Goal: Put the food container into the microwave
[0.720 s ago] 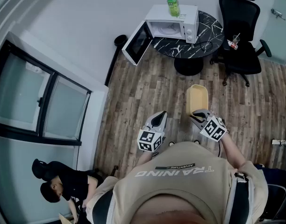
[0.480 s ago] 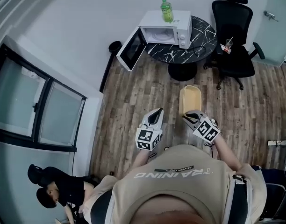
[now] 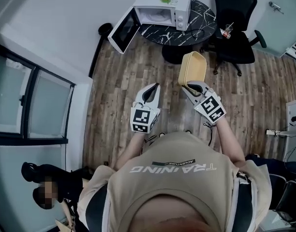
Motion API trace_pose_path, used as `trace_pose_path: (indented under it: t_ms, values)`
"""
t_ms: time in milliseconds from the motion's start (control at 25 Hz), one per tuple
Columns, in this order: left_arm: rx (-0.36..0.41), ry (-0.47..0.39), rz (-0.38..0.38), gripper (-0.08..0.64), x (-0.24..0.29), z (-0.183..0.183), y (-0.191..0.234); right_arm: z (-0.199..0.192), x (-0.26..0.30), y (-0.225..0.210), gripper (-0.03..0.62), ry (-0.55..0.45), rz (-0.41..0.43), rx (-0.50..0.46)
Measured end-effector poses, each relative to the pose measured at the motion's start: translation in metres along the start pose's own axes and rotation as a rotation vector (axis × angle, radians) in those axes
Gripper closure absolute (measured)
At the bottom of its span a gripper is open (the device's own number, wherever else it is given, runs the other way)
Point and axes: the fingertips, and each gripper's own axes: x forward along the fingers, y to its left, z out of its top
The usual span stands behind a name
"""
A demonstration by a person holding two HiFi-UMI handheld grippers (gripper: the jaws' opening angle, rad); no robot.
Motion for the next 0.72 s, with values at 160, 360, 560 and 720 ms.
trace_pose_path:
  t_ms: [160, 360, 560, 720]
  values:
    - [-0.006, 0.017, -0.018, 0.552, -0.008, -0.013, 0.006, -0.003, 0.007, 0.011, 0.568, -0.003, -0.009, 0.050]
    - [-0.014, 0.012, -0.034, 0.551, -0.016, -0.020, 0.031, -0.003, 0.030, 0.026, 0.569, 0.039, -0.003, 0.040]
    - [-0.007, 0.010, -0.051, 0.551, -0.019, -0.040, 0.045, -0.008, 0.056, 0.038, 0.569, 0.103, 0.002, 0.018]
    - [0.004, 0.046, -0.067, 0.551, -0.020, -0.067, 0.042, -0.024, 0.072, 0.041, 0.569, 0.162, 0.021, 0.051]
